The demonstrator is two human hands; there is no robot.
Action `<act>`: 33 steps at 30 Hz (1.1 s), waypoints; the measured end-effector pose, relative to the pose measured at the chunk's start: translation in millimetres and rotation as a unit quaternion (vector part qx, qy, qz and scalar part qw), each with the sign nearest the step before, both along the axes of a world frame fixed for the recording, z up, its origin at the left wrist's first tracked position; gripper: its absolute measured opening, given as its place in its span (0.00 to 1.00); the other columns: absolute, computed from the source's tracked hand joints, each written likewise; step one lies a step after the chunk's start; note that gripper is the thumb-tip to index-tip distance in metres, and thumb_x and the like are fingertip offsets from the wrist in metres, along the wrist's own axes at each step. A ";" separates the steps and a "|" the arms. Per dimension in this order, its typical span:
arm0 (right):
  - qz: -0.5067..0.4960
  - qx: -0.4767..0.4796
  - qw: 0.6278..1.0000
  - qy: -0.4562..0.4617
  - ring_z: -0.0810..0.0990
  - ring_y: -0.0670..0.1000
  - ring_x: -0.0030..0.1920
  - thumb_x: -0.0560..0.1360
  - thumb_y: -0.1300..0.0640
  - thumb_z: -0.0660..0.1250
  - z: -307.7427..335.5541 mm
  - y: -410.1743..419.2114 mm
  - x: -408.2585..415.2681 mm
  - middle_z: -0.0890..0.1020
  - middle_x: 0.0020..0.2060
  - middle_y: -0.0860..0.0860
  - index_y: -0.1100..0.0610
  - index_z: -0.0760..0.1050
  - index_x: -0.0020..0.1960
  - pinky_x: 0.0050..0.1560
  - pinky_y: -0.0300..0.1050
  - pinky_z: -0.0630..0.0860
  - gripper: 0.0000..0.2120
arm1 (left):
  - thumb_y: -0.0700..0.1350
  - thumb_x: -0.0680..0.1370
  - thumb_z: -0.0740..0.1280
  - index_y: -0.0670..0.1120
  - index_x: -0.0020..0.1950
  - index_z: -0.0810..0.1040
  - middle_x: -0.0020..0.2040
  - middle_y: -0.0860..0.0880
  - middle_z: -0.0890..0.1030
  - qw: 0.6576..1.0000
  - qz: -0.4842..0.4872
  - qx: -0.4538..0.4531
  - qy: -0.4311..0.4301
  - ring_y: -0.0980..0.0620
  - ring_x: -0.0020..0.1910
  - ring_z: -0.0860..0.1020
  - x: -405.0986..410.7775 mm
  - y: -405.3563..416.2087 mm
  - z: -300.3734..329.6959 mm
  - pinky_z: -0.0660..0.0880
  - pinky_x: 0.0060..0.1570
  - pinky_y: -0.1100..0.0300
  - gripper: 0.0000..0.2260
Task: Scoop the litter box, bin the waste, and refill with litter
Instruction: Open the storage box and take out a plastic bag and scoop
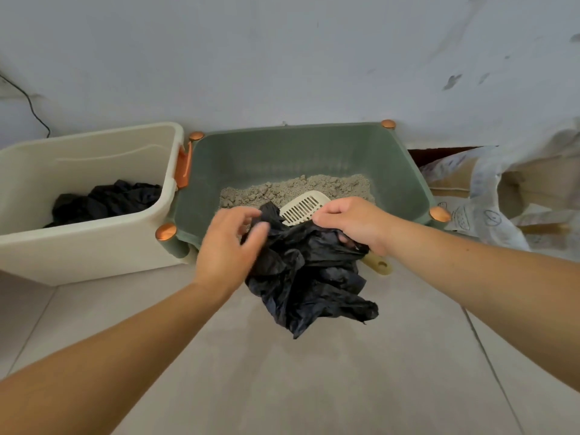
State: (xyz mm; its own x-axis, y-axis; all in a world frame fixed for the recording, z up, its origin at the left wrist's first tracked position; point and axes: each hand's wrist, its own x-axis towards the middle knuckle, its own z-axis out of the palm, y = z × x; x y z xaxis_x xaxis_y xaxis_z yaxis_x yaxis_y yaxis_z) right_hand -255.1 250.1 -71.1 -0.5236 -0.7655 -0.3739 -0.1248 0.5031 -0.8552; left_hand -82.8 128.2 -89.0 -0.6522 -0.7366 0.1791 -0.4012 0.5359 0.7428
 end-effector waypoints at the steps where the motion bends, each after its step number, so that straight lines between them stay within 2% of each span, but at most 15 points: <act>1: 0.002 -0.007 1.000 -0.019 0.64 0.45 0.23 0.77 0.57 0.65 0.1 -0.2 1.3 0.69 0.24 0.48 0.58 0.80 0.49 0.22 0.32 0.62 0.07 | 0.53 0.73 0.69 0.52 0.62 0.74 0.55 0.51 0.74 0.998 -0.055 -0.016 -0.037 0.54 0.54 0.72 -1.9 3.7 0.7 0.71 0.58 0.57 0.18; 3: 0.013 -0.015 0.999 -0.049 0.65 0.43 0.20 0.77 0.57 0.65 2.1 1.2 3.4 0.70 0.23 0.48 0.57 0.80 0.49 0.22 0.31 0.63 0.06 | 0.57 0.69 0.72 0.53 0.68 0.68 0.58 0.50 0.73 0.975 -0.122 -0.011 -0.183 0.51 0.60 0.71 -5.5 6.4 -6.2 0.70 0.61 0.54 0.29; 4: 0.018 -0.016 0.998 -0.053 0.64 0.42 0.20 0.77 0.57 0.66 2.3 2.2 3.4 0.71 0.23 0.47 0.57 0.80 0.50 0.22 0.31 0.63 0.06 | 0.55 0.70 0.71 0.53 0.68 0.68 0.56 0.49 0.73 0.961 -0.132 -0.008 -0.243 0.50 0.59 0.72 -6.3 5.8 -10.6 0.72 0.59 0.54 0.28; 7: 0.027 -0.004 1.000 0.000 0.67 0.42 0.24 0.76 0.55 0.67 1.4 4.8 1.9 0.75 0.29 0.45 0.56 0.81 0.51 0.27 0.32 0.65 0.07 | 0.45 0.75 0.67 0.47 0.49 0.76 0.42 0.49 0.75 0.940 -0.145 -0.008 -0.309 0.46 0.48 0.77 -4.7 1.3 -15.8 0.70 0.44 0.59 0.04; 9: 0.063 0.044 0.985 0.156 0.73 0.44 0.36 0.75 0.51 0.68 -1.2 6.2 0.1 0.77 0.39 0.45 0.53 0.79 0.54 0.40 0.38 0.69 0.10 | 0.44 0.77 0.66 0.44 0.40 0.76 0.39 0.46 0.75 0.947 -0.136 0.066 -0.284 0.46 0.43 0.75 -2.8 -1.3 -16.5 0.72 0.41 0.56 0.07; 11: 0.087 0.062 0.946 0.306 0.73 0.48 0.50 0.73 0.44 0.68 -1.2 8.0 0.8 0.74 0.50 0.48 0.49 0.75 0.59 0.53 0.44 0.70 0.17 | 0.45 0.79 0.63 0.42 0.45 0.79 0.42 0.44 0.79 0.946 -0.090 0.224 -0.215 0.45 0.43 0.77 -2.1 -1.1 -12.6 0.78 0.43 0.52 0.09; 12: 0.091 0.037 0.936 0.338 0.72 0.49 0.55 0.72 0.42 0.67 2.8 8.6 4.4 0.73 0.54 0.49 0.48 0.74 0.60 0.58 0.47 0.69 0.19 | 0.46 0.79 0.62 0.43 0.47 0.79 0.44 0.45 0.80 0.935 -0.063 0.291 -0.190 0.46 0.45 0.78 -1.9 0.3 -8.5 0.79 0.42 0.53 0.10; 15: 0.161 -0.001 0.924 0.346 0.70 0.48 0.60 0.68 0.39 0.70 12.9 7.2 17.2 0.72 0.59 0.48 0.47 0.70 0.65 0.63 0.50 0.68 0.28 | 0.48 0.80 0.60 0.48 0.45 0.77 0.46 0.48 0.80 0.899 -0.020 0.418 -0.130 0.50 0.43 0.78 -2.9 1.7 -4.1 0.77 0.40 0.57 0.09; 19: 0.217 0.076 0.941 0.248 0.65 0.51 0.70 0.65 0.42 0.75 2.6 2.7 30.2 0.63 0.72 0.49 0.46 0.49 0.76 0.69 0.50 0.65 0.50 | 0.45 0.81 0.59 0.45 0.53 0.77 0.52 0.44 0.80 0.832 0.023 0.555 -0.005 0.46 0.49 0.79 -0.4 -0.7 -1.3 0.76 0.44 0.52 0.08; 21: 0.183 0.062 0.965 0.175 0.72 0.51 0.65 0.66 0.46 0.75 -2.7 1.8 31.2 0.68 0.69 0.49 0.45 0.47 0.76 0.66 0.48 0.69 0.49 | 0.45 0.81 0.56 0.44 0.59 0.75 0.55 0.42 0.80 0.787 0.039 0.613 0.057 0.45 0.53 0.79 0.2 -2.4 0.2 0.76 0.46 0.49 0.12; 24: 0.166 0.071 0.971 0.154 0.80 0.48 0.50 0.70 0.52 0.74 -6.2 0.9 30.3 0.81 0.50 0.49 0.50 0.54 0.76 0.54 0.42 0.75 0.41 | 0.46 0.82 0.54 0.42 0.60 0.75 0.53 0.42 0.81 0.751 0.056 0.649 0.106 0.45 0.49 0.80 0.5 -3.5 5.4 0.75 0.45 0.50 0.14; 26: 0.179 0.098 0.963 0.178 0.81 0.47 0.42 0.74 0.57 0.70 -7.3 1.5 28.4 0.82 0.40 0.47 0.54 0.69 0.69 0.45 0.36 0.74 0.24 | 0.47 0.82 0.55 0.42 0.61 0.75 0.54 0.42 0.81 0.745 0.081 0.652 0.114 0.45 0.49 0.80 1.5 -5.4 7.1 0.74 0.46 0.50 0.15; 28: 0.175 0.098 0.962 0.184 0.82 0.48 0.39 0.76 0.57 0.66 -6.1 4.1 27.6 0.82 0.39 0.47 0.55 0.78 0.57 0.42 0.37 0.74 0.10 | 0.49 0.81 0.57 0.42 0.59 0.77 0.55 0.42 0.81 0.752 0.109 0.640 0.110 0.45 0.50 0.80 2.6 -8.8 5.5 0.74 0.47 0.50 0.15; 29: 0.164 0.088 0.965 0.185 0.83 0.48 0.40 0.77 0.54 0.65 -4.8 5.3 27.2 0.83 0.41 0.48 0.55 0.79 0.53 0.44 0.39 0.75 0.08 | 0.49 0.81 0.57 0.42 0.57 0.79 0.53 0.43 0.82 0.757 0.118 0.634 0.106 0.45 0.50 0.80 3.3 -9.7 4.7 0.75 0.47 0.50 0.16; 33: 0.116 0.071 0.984 0.110 0.83 0.45 0.44 0.72 0.36 0.64 2.7 2.3 32.1 0.82 0.48 0.47 0.52 0.76 0.54 0.52 0.43 0.73 0.22 | 0.50 0.81 0.55 0.44 0.54 0.80 0.53 0.44 0.83 0.771 0.099 0.621 0.097 0.45 0.51 0.80 3.4 -8.2 4.1 0.75 0.45 0.51 0.16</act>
State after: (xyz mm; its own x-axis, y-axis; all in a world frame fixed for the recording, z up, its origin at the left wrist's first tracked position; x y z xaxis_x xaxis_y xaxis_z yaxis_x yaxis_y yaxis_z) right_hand -223.0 252.3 -68.4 -0.4206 -0.8224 -0.3832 -0.4257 0.5518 -0.7171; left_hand -79.4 119.9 -84.9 -0.5547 -0.4993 -0.6655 -0.2015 -0.6955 0.6897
